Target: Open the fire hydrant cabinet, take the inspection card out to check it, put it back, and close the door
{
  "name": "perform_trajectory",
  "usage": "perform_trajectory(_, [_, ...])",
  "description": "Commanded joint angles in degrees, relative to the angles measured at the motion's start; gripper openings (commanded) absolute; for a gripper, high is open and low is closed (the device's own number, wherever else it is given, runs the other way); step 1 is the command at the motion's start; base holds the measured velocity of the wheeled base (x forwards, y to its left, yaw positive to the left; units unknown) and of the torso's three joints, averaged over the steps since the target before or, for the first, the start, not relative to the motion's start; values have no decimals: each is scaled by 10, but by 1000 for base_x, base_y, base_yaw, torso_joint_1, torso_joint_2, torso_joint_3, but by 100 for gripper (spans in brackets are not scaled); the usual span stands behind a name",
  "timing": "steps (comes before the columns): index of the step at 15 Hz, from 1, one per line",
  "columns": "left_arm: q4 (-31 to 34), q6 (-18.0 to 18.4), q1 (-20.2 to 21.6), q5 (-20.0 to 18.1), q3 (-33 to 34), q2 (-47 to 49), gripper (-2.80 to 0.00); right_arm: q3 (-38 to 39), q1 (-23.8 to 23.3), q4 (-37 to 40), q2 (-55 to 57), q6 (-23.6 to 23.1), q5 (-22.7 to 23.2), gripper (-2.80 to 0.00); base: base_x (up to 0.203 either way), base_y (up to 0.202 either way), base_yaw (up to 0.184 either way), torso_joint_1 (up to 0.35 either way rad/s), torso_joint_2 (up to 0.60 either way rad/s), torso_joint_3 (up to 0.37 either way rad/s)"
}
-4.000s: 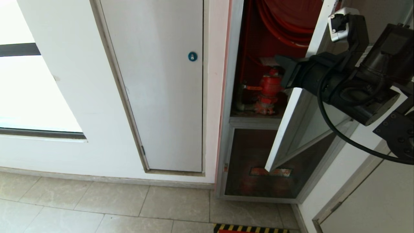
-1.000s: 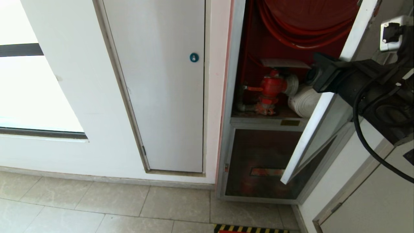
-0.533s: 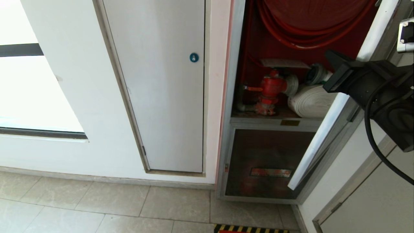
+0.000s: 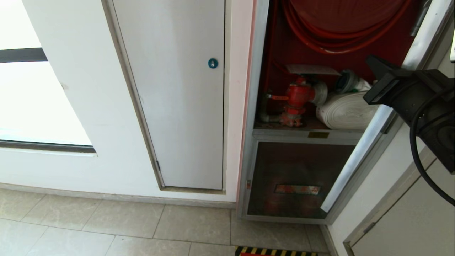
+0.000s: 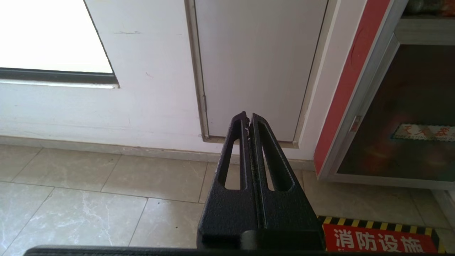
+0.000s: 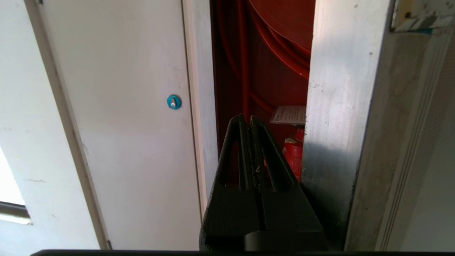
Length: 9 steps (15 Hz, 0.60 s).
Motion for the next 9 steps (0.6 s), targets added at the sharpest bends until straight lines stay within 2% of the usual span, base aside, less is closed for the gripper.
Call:
perform_trajectory(1, [-1,0,0,0,11,0,-280,1,0,-2,0,-1,0,-280,0,0,0,0,0,0])
perform_trajectory(4, [-1,0,0,0,11,0,-280,5,1,-10,-7,-3,0,-280,0,0,0,0,0,0])
perform_trajectory(9, [-1,0,0,0,11,0,-280,41,1,-109,-3,-62,-2,-280,0,0,0,0,0,0])
